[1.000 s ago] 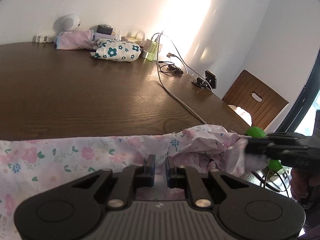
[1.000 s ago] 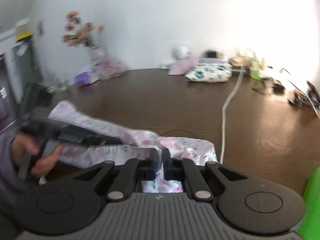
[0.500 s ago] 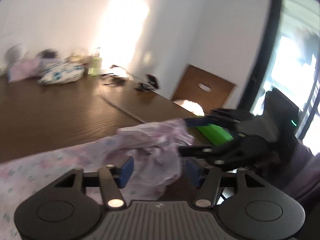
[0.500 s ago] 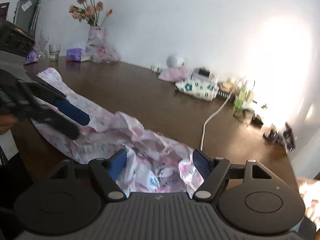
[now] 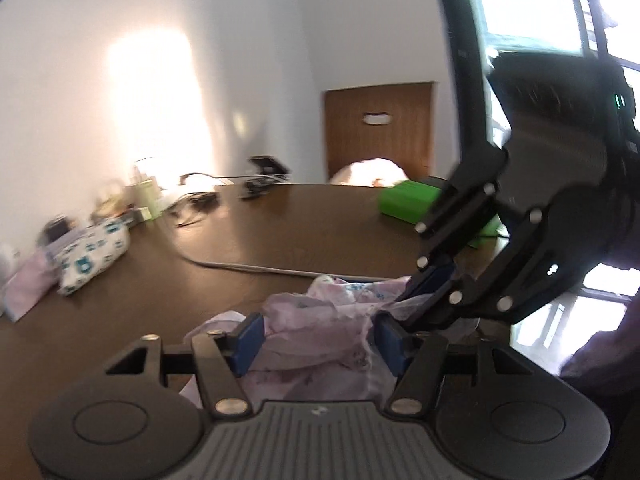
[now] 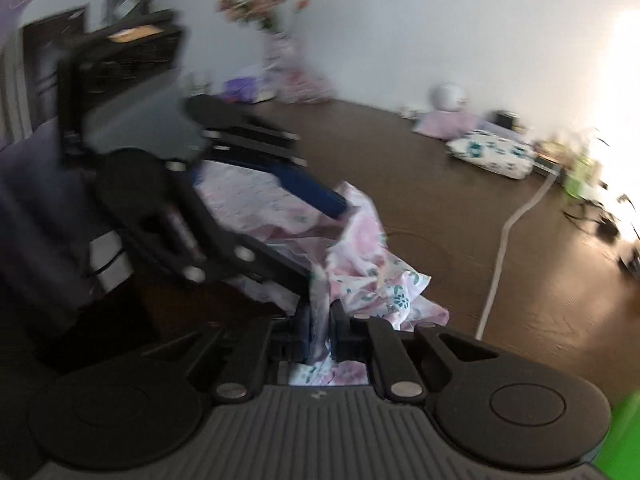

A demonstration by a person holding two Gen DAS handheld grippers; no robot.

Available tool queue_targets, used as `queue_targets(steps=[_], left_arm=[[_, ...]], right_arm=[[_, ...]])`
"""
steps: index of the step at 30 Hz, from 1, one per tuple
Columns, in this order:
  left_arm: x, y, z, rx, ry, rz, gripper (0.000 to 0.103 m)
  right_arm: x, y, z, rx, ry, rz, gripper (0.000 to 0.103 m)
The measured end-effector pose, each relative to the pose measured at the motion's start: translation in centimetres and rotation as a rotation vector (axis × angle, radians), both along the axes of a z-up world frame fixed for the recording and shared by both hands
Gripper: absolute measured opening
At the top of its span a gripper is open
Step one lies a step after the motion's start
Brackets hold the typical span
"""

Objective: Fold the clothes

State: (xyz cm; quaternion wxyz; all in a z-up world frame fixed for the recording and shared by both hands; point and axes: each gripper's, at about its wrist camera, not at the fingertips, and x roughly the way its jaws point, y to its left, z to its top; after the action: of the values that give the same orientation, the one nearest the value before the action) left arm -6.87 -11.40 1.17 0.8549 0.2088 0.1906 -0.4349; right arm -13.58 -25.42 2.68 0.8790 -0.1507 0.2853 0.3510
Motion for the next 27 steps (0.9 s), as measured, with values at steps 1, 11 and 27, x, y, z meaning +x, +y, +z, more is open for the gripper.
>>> queue_targets(steps=[1,11,27], left_arm=[[-0.1,0.1,-0.2,-0.002,0.008,-0.019,0.055],[-1.2,2.1,1.4,-0.078,0.013,-0.160,0.068],[0.2,1.1,-1.7,-0.129,0.208,0.067,0.009]], right_arm=[[-0.3,0.2,0.2,-0.017,-0.001,0.028,0.009],[-0.7,-0.6,0.7,-0.008,-0.005,0.038,0.009],[-1.6,-0.6,3.1,0.067,-0.143,-0.047,0.066]])
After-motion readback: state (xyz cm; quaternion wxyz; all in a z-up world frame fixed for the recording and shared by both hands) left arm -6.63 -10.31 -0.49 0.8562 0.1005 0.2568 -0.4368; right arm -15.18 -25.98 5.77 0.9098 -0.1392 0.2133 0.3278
